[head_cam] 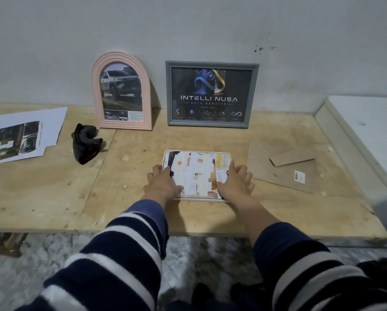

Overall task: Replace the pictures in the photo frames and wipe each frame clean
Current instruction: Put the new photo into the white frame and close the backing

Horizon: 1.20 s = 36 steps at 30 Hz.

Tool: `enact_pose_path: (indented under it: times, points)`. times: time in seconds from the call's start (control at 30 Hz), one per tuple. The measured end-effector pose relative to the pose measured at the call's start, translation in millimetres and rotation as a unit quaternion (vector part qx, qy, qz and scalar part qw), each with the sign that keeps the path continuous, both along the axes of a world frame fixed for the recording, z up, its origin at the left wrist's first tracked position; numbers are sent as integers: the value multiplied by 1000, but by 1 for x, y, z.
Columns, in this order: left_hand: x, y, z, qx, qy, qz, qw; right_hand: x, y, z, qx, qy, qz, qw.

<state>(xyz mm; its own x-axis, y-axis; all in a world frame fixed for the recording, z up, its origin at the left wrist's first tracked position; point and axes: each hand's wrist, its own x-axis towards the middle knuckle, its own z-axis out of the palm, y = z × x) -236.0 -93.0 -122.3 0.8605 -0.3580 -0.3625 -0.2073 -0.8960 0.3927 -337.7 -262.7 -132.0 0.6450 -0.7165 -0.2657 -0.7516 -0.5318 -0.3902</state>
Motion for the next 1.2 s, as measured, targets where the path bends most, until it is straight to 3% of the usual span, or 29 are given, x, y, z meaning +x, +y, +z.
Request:
enact_pose_path:
  times: [0.13,0.27,0.47,0.6,0.83,1.03,1.2]
  points:
    - [0,-2,-1,2,5,12,1000,-6,-3,-1,-20,-1,27,999]
    - [-1,-15,7,-14,-44,31,998,-10,-14,3,-3,-74,-45,996]
    - [-4,-63,22,-42,-80,-37,995,-43,-58,10,7,-64,-126,990]
    - [-14,-115,27,-135,-92,-92,982,-71,-100,15,5,-44,-199,979]
    - [-47,-204,23,-186,30,-156,970,-104,-157,15,5,-11,-298,954]
    - [-63,-238,13,-84,87,-126,985,-106,-177,7,26,17,-323,946]
    - [-61,-240,13,-66,112,-105,986,-101,-190,5,58,-13,-403,913]
